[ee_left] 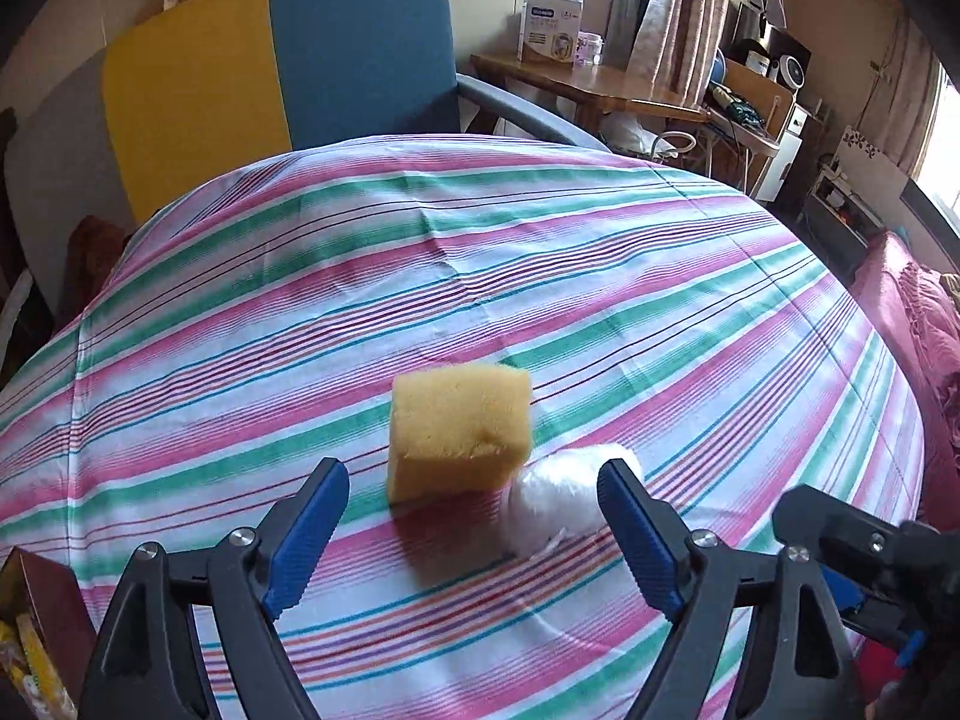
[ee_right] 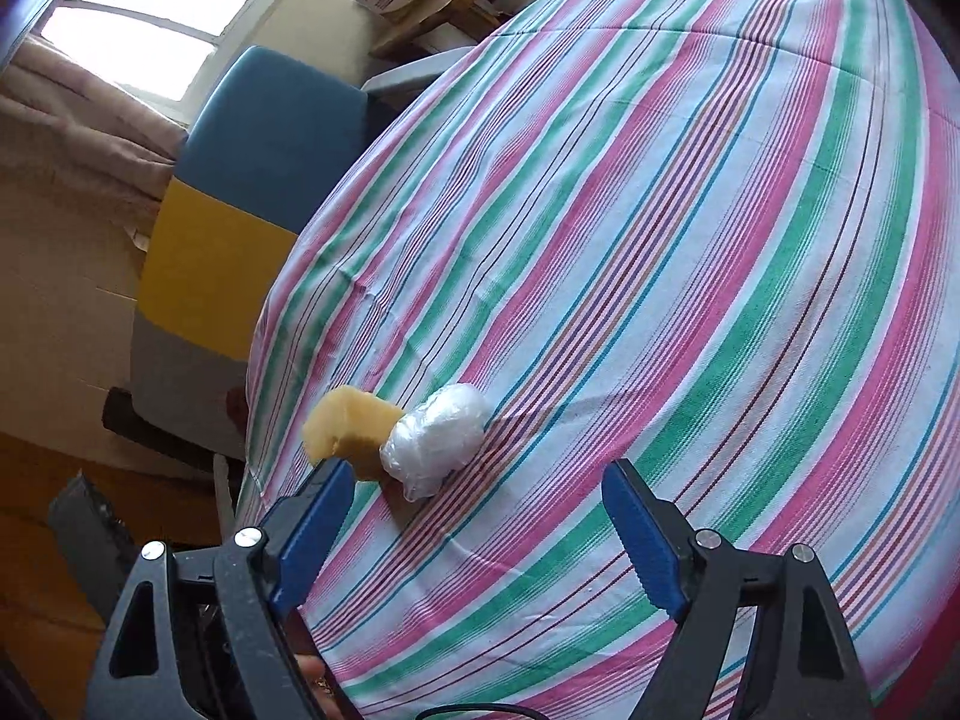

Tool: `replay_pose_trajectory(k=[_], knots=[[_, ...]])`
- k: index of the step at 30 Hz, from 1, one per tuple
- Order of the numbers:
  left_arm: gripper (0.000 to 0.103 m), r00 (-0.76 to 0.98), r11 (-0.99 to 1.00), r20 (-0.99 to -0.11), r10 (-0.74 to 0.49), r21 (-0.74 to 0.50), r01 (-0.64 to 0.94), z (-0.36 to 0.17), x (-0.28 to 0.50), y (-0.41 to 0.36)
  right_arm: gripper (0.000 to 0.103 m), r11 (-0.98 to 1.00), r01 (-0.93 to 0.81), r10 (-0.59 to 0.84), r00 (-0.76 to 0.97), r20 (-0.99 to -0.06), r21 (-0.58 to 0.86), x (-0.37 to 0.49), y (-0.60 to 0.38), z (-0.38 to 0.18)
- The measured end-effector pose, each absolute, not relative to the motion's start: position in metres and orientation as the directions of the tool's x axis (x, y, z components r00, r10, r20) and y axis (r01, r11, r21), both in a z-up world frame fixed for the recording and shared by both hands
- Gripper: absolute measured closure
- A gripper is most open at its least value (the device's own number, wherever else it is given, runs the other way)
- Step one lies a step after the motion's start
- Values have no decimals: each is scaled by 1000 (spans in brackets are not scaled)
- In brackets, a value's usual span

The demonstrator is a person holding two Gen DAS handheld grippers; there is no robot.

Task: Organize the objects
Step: 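Grasp the yellow sponge with the left gripper and lift it, then carry the sponge toward the tray with the left gripper while the right grasps the plastic bundle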

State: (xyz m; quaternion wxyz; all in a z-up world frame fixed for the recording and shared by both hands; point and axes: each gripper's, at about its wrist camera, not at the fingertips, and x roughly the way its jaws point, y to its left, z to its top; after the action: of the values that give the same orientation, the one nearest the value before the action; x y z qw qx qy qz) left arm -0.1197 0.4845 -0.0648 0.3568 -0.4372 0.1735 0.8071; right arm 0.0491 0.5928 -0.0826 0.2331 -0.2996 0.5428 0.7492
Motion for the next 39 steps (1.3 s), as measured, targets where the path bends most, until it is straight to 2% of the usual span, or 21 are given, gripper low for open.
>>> replay_pose_trajectory(k=[2, 5, 7, 12, 19, 31, 39], knots=[[16, -373, -692, -839, 397, -7, -722, -75, -128, 496, 17, -295, -671, 20, -716, -698, 680, 50, 594, -84], [19, -349, -722, -853, 389, -46, -691, -90, -146, 498, 17, -292, -678, 3, -706, -708, 674, 48, 593, -87], [46, -327, -730, -860, 392, -74, -679, -94, -151, 490, 17, -298, -682, 0, -700, -714, 669, 46, 592, -88], [48, -292, -712, -849, 441, -133, -690, -85, -137, 461, 17, -326, -682, 6, -693, -721, 654, 41, 589, -86], [48, -317, -700, -830, 459, -118, -704, -68, -93, 399, 17, -370, -703, 6, -656, -754, 608, 32, 582, -87], [48, -297, -660, -797, 525, -161, -734, -52, -24, 307, 17, -499, -722, 13, -559, -829, 479, 1, 565, -94], [48, -299, -651, -765, 571, -200, -732, -33, -8, 266, 17, -719, -648, 155, -499, -853, 249, -32, 540, -77]])
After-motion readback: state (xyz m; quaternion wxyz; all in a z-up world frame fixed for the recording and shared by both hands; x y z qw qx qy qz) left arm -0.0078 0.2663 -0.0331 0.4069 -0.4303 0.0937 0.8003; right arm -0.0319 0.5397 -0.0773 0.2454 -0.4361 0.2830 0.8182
